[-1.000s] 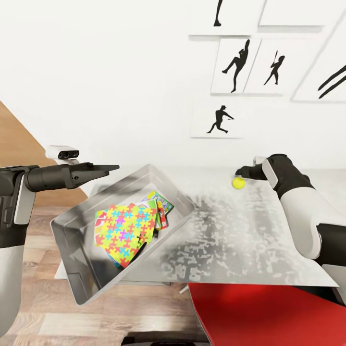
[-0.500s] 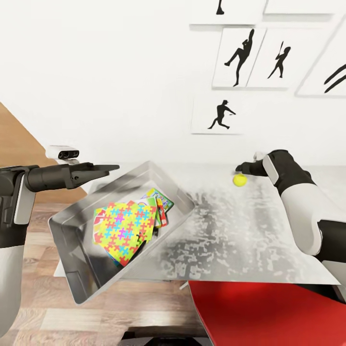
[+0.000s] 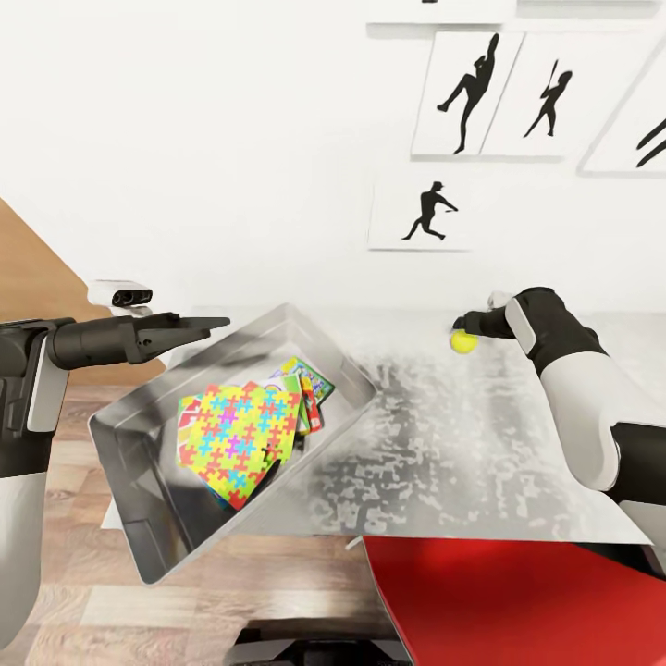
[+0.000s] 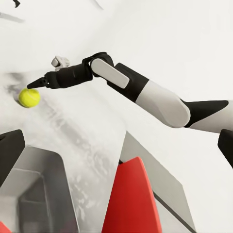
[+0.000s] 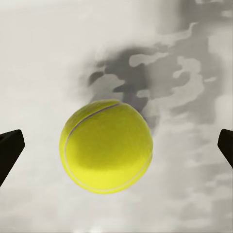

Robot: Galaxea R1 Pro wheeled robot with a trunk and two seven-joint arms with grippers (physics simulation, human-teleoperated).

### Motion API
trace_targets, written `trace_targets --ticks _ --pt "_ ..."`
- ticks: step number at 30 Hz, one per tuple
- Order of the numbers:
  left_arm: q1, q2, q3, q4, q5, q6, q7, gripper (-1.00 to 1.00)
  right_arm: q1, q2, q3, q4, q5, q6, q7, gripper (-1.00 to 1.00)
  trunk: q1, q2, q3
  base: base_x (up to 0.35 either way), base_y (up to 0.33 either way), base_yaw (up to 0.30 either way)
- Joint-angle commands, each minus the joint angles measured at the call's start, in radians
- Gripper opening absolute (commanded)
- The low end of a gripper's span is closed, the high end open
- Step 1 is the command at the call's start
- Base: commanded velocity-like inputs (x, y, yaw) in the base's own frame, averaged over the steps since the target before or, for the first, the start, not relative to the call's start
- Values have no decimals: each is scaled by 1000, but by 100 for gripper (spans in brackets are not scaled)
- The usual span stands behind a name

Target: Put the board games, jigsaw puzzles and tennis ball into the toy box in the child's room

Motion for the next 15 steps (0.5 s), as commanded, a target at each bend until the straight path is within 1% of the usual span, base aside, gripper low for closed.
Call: trace_targets --ticks 1,15 --pt "0 1 0 0 1 11 -3 100 -1 0 -3 -1 -3 4 1 100 0 -2 -3 0 0 0" --pt "-1 0 -1 0 1 11 -3 100 -1 1 -3 -1 -3 7 1 100 0 -2 -26 0 0 0"
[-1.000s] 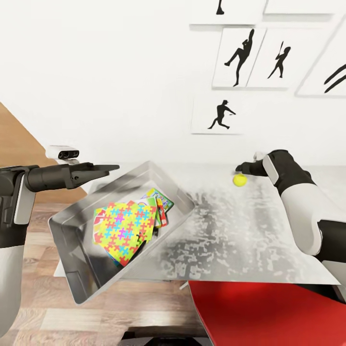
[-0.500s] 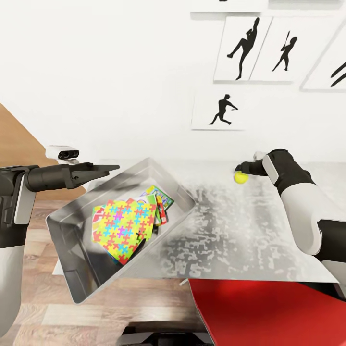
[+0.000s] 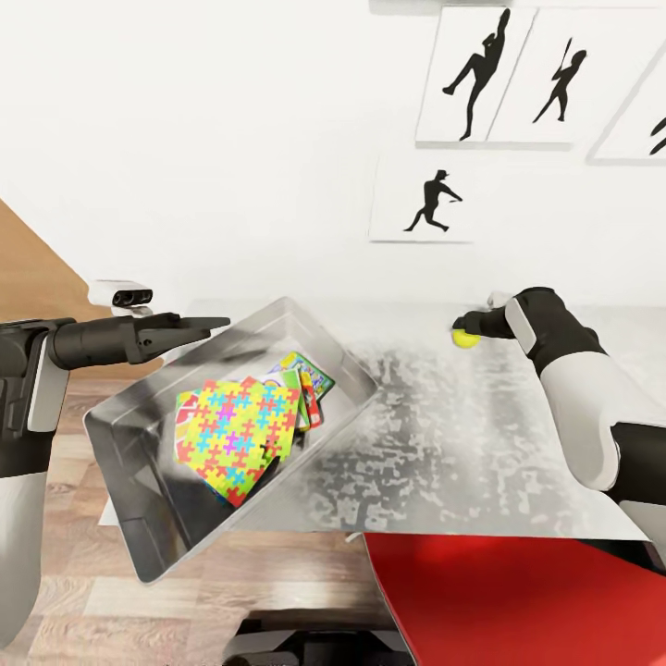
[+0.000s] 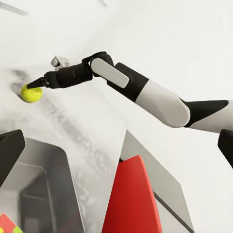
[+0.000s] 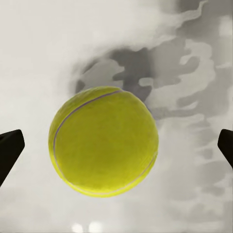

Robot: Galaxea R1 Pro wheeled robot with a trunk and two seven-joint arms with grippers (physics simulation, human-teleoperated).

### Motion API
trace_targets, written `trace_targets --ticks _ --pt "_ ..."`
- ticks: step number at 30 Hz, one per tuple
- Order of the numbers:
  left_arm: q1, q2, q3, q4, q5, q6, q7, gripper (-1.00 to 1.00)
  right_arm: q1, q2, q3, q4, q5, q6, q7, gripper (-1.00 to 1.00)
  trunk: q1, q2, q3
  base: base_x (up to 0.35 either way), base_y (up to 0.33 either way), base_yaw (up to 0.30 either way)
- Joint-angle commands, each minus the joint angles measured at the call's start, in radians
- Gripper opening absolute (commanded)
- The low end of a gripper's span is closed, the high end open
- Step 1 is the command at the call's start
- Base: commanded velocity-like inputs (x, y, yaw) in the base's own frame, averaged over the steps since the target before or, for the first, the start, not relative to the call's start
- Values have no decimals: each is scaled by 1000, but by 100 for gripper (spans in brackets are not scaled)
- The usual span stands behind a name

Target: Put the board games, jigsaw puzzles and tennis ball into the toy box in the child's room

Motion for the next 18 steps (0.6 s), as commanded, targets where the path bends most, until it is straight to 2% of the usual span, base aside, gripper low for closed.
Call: trace_targets --ticks 1,18 --pt "-1 0 0 0 1 11 -3 100 -1 1 -3 -1 -3 5 1 100 0 -2 -3 0 0 0" --pt "-1 1 -1 0 1 11 -3 100 -1 -6 -3 -4 -9 6 12 100 0 -2 -31 0 0 0"
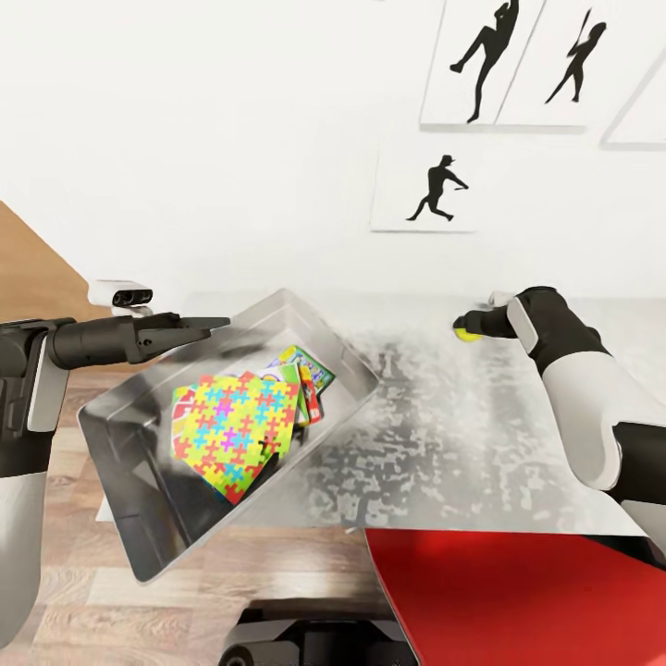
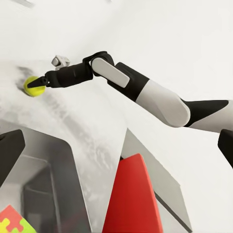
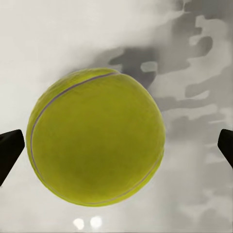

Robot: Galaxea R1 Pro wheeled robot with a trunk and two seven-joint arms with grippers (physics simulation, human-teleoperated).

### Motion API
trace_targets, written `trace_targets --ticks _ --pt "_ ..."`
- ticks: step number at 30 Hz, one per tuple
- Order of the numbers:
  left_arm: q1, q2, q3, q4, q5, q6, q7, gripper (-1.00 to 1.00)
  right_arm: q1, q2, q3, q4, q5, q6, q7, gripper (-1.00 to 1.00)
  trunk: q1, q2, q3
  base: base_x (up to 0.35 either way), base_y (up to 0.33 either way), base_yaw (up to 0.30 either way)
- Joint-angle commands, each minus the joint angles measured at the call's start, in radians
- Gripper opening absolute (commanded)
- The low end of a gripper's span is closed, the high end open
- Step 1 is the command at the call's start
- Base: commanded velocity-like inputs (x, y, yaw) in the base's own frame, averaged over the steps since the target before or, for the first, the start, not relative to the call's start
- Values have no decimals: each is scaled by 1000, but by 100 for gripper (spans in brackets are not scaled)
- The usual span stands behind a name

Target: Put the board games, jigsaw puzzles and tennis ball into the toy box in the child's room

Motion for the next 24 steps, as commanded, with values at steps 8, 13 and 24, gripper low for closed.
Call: trace_targets --ticks 8,13,24 --pt "-1 0 0 -1 1 11 -3 100 -1 -3 -3 -1 -7 6 3 100 0 -2 -6 0 0 0" --pt "0 1 0 0 1 11 -3 100 -1 -4 -3 -1 -5 6 4 -100 0 -2 -7 0 0 0" --pt "0 2 0 0 1 11 -3 100 -2 -5 -3 -3 -15 7 4 -100 0 -2 -7 0 0 0"
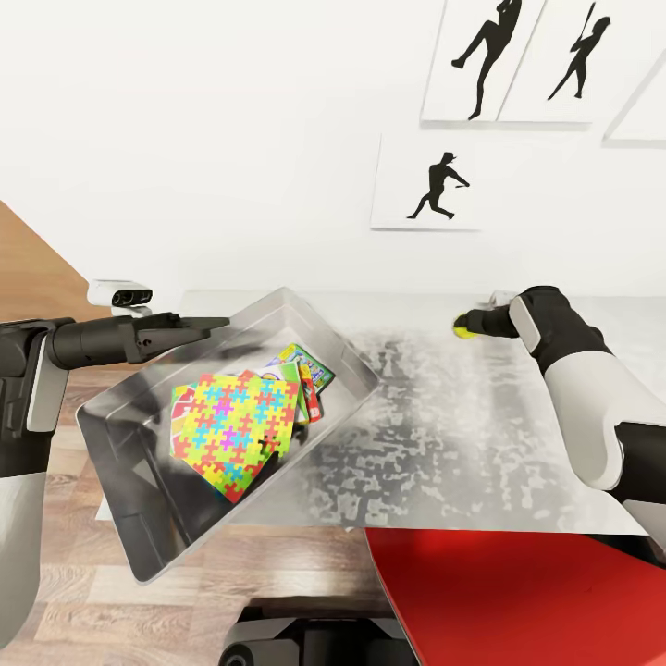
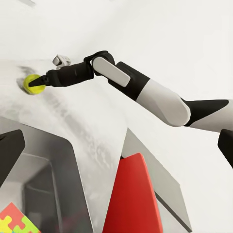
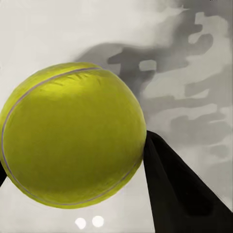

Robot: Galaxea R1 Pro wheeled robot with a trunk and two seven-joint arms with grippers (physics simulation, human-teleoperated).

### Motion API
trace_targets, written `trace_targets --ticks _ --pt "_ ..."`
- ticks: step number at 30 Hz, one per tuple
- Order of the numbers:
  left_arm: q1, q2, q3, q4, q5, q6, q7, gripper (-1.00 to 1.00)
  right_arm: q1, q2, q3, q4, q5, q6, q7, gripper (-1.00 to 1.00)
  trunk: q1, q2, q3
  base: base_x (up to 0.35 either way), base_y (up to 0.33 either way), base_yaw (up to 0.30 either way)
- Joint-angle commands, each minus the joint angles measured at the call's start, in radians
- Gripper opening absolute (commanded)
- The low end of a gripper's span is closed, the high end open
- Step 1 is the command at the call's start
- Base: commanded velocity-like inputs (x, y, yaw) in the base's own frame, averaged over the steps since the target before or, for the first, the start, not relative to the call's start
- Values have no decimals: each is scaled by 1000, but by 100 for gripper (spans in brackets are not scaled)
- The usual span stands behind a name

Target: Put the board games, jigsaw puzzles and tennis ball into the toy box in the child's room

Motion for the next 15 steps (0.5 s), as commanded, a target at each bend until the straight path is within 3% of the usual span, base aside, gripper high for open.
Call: trace_targets --ticks 1,15 --pt "-1 0 0 0 1 11 -3 100 -1 0 -3 -1 -8 5 -3 -100 1 -2 -1 0 0 0" --pt "-1 0 0 0 1 11 -3 100 -1 -2 -3 -30 -10 8 -3 -100 1 -2 5 0 0 0"
